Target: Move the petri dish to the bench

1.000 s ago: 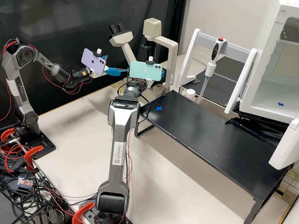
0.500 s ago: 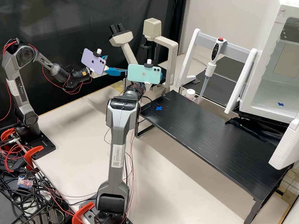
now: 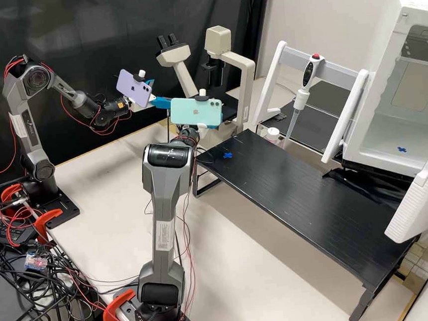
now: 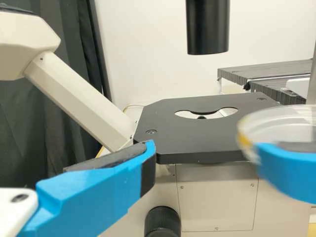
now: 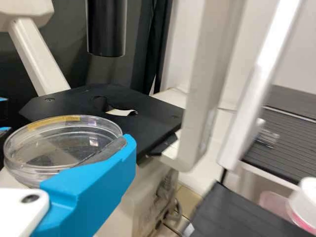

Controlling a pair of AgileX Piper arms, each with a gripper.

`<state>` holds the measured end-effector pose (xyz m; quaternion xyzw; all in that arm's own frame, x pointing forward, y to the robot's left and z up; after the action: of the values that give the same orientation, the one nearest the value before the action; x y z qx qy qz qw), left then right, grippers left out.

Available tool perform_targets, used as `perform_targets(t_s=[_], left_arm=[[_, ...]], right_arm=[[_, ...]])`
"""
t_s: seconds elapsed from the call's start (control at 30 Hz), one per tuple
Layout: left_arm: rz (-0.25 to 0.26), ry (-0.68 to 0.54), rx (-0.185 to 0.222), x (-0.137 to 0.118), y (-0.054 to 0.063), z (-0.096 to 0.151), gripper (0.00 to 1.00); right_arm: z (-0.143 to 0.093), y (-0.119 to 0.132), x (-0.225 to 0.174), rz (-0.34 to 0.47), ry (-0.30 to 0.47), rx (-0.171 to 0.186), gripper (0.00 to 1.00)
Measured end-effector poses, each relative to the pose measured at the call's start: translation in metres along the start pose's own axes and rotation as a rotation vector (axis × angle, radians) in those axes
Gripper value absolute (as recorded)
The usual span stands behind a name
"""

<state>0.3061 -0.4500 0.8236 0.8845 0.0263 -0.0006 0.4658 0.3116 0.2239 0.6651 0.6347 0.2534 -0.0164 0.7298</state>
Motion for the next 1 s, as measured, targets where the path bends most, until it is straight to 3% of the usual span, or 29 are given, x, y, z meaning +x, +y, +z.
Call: perform_targets(t_s=[0.13,0.2,0.33,0.73,1.0], left_arm=[[0.0,0.0,0.0,0.0,0.0,0.0,1.0],[0.0,0.0,0.0,0.0,0.0,0.0,1.0],[0.0,0.0,0.0,0.0,0.0,0.0,1.0],[0.0,0.0,0.0,0.0,0.0,0.0,1.0],[0.0,0.0,0.0,0.0,0.0,0.0,1.0]], right_arm=[[0.008,0.003,-0.02,0.042,0.003,0.028,0.0],[0.015,0.001,-0.033,0.055,0.011,0.016,0.0],[0.027,0.001,-0.053,0.077,0.007,0.026,0.0],[0.064,0.001,-0.101,0.131,-0.045,-0.014,0.0],[0.086,0.004,-0.123,0.166,-0.114,0.024,0.0]])
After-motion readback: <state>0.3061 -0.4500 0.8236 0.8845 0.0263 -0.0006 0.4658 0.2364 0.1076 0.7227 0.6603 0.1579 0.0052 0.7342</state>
